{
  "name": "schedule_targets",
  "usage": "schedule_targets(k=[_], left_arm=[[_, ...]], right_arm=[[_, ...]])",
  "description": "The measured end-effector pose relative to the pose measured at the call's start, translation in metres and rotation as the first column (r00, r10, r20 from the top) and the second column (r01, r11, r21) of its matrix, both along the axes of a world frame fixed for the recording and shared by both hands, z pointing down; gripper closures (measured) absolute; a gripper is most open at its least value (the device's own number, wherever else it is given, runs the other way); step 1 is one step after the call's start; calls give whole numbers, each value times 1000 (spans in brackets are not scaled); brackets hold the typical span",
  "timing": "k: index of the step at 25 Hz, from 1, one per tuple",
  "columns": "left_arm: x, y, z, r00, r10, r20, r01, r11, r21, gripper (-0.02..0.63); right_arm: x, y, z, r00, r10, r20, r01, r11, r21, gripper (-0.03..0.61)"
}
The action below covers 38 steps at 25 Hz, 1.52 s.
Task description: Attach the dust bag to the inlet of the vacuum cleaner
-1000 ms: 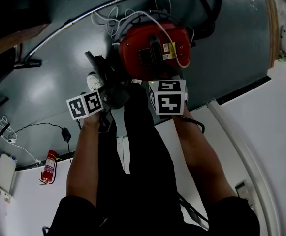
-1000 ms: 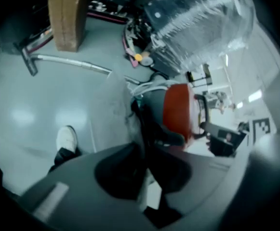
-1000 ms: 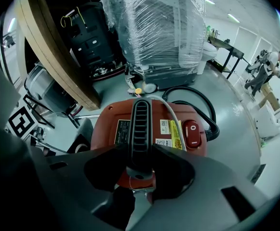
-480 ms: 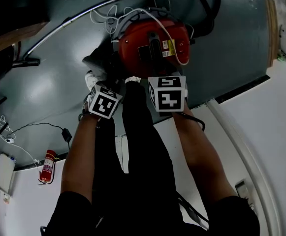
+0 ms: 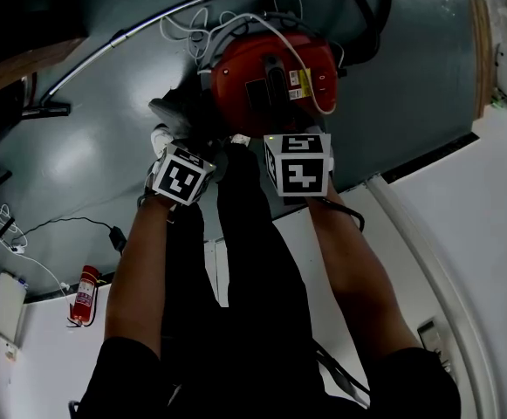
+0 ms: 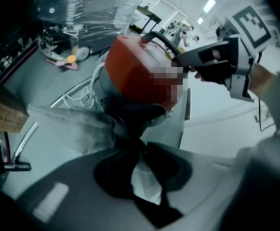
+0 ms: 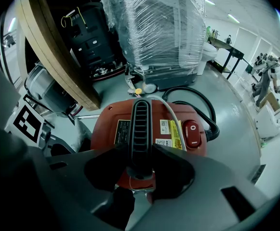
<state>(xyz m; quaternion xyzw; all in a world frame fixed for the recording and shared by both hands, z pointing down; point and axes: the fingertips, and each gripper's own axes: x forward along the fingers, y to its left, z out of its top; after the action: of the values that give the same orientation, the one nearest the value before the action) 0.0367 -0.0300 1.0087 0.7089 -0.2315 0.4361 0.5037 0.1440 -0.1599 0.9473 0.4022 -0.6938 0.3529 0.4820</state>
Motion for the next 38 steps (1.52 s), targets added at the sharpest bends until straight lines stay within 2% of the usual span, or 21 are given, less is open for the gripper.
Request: schedule_targets(k=[3, 8, 11, 12, 16, 17, 18, 19, 20, 23, 25, 29, 31, 35, 36, 38], left_arm=[[0, 0, 0, 1000, -14, -10, 14, 1000, 3, 538], [-1, -1, 0, 993, -117, -7, 116, 993, -30, 532], [-5, -2, 0, 984, -176, 39, 177, 984, -30, 529], [-7, -3, 0, 979, -192, 65, 194, 981, -24, 524], [-14, -7, -18, 962, -248, 117, 247, 969, 23, 475], [-17, -6, -27, 955, -271, 122, 269, 963, 29, 474], [-21, -5, -39, 947, -293, 131, 290, 956, 42, 477], [-28, -5, -51, 938, -315, 147, 308, 949, 68, 522], [-36, -6, -64, 926, -338, 167, 324, 940, 105, 595], [-62, -15, -103, 879, -428, 209, 381, 896, 230, 614], [-74, -25, -131, 852, -482, 205, 418, 861, 288, 615], [-82, -57, -209, 818, -564, 116, 490, 788, 374, 615], [-84, -75, -257, 817, -572, 70, 491, 754, 436, 615], [-78, -103, -351, 849, -528, 25, 426, 711, 559, 615], [-76, -112, -372, 859, -511, 17, 401, 695, 597, 615], [-73, -133, -414, 870, -493, -16, 377, 643, 667, 615]], right_arm=[[0, 0, -1, 1000, 2, -2, -2, 1000, 3, 428], [0, 0, 0, 1000, 14, 2, -14, 1000, 9, 428], [-2, 2, -2, 999, 33, 27, -33, 999, 21, 426], [-3, 3, -5, 998, 44, 40, -45, 999, 25, 401], [-1, 13, -22, 988, 130, 82, -131, 991, 5, 371], [1, 18, -29, 983, 155, 93, -155, 988, -9, 392], [2, 22, -37, 979, 177, 105, -176, 984, -13, 447], [3, 25, -48, 975, 189, 114, -190, 982, -3, 532], [3, 27, -60, 975, 188, 120, -192, 981, 18, 578], [-2, 33, -92, 978, 160, 132, -172, 982, 79, 580], [-5, 33, -112, 976, 163, 147, -180, 978, 105, 580], [-16, 27, -171, 957, 192, 216, -226, 963, 147, 580], [-24, 24, -207, 947, 189, 259, -236, 958, 164, 580], [-37, 12, -282, 930, 146, 338, -230, 947, 225, 580], [-41, 4, -301, 926, 130, 355, -230, 939, 256, 580], [-48, -16, -338, 916, 96, 389, -235, 915, 328, 580]])
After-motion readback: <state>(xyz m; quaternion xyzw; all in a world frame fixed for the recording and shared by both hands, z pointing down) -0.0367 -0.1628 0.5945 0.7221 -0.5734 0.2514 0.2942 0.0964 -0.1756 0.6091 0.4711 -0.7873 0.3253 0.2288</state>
